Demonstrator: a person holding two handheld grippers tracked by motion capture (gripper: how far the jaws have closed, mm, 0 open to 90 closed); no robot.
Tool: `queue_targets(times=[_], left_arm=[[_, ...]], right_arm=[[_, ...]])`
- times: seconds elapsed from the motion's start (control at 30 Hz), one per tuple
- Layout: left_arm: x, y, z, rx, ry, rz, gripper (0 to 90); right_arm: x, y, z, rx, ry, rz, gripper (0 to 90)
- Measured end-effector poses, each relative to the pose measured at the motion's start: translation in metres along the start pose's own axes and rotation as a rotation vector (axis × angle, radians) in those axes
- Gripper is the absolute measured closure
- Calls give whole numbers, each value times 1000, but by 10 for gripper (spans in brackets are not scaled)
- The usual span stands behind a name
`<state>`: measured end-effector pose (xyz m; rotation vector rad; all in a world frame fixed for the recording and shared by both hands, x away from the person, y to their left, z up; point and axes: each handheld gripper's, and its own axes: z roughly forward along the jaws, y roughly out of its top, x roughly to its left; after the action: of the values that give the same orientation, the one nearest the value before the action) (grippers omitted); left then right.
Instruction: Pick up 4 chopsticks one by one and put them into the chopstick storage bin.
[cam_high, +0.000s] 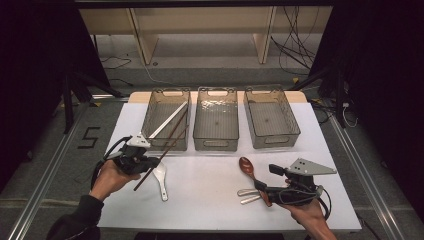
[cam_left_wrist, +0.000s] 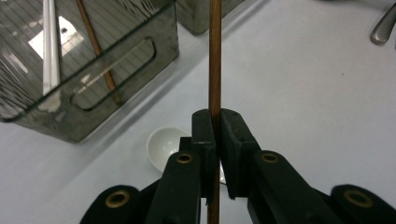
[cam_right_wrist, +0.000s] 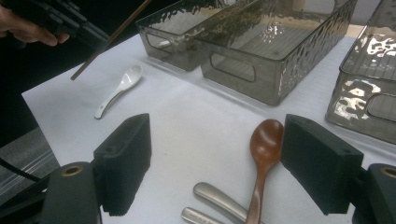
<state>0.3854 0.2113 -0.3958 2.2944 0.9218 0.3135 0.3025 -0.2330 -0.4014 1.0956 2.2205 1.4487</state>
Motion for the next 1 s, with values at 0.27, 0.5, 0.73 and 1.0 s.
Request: queue_targets(times=[0.27,0.5,0.73,1.0], left_arm=[[14,25,-5,-61,18,-25,840],[28,42,-3,-84,42,-44,840],[39,58,0,-103,66,-52,840],[52,76,0,-123,97,-55,840]], right_arm=[[0,0,0,1,-2,3,256],[-1,0,0,-3,-2,8,256],[-1,0,0,-2,-1,9,256],[-2,0,-1,-2,2,8,256]])
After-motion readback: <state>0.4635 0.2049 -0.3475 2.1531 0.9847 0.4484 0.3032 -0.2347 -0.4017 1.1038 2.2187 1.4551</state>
